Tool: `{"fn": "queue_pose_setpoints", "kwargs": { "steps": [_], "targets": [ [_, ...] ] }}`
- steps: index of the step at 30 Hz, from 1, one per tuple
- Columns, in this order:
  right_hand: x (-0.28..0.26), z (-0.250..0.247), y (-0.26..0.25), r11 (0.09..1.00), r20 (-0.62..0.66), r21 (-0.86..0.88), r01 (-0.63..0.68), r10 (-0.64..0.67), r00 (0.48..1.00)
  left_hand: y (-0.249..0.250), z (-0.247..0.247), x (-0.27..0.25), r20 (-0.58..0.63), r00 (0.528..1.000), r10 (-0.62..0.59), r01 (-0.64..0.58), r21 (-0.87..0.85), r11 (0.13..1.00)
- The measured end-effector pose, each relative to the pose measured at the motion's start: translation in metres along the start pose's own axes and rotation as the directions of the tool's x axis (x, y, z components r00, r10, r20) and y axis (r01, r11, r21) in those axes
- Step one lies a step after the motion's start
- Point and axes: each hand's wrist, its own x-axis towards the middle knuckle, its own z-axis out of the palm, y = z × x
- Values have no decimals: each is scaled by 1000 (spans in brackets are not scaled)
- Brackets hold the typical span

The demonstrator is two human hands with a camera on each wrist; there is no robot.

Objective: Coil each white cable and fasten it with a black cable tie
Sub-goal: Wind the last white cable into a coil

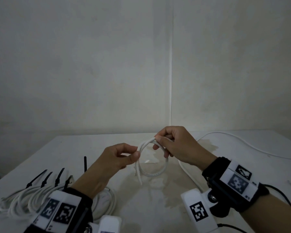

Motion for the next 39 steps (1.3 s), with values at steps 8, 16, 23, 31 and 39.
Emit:
{"fn": "queue_pose_setpoints", "kwargs": {
  "steps": [8,16,23,31,39],
  "targets": [
    [-4,2,3,999,-51,44,18,-16,999,6,22,-1,39,995,95,-95,3,995],
    [-6,1,2,999,-22,-47,5,-6,1000,-4,22,8,-118,923,365,-299,378,876],
    [-10,5,3,998,29,-50,-47,49,998,-11,23,16,-143,844,517,-348,589,730],
    [-14,2,7,982,44,138,-126,121,992,-20,14,20,18,805,593,-439,689,576],
    [-10,-5,12,997,-3,74,-26,26,1000,-9,21,9,108,968,228,-248,254,935]
  ]
}}
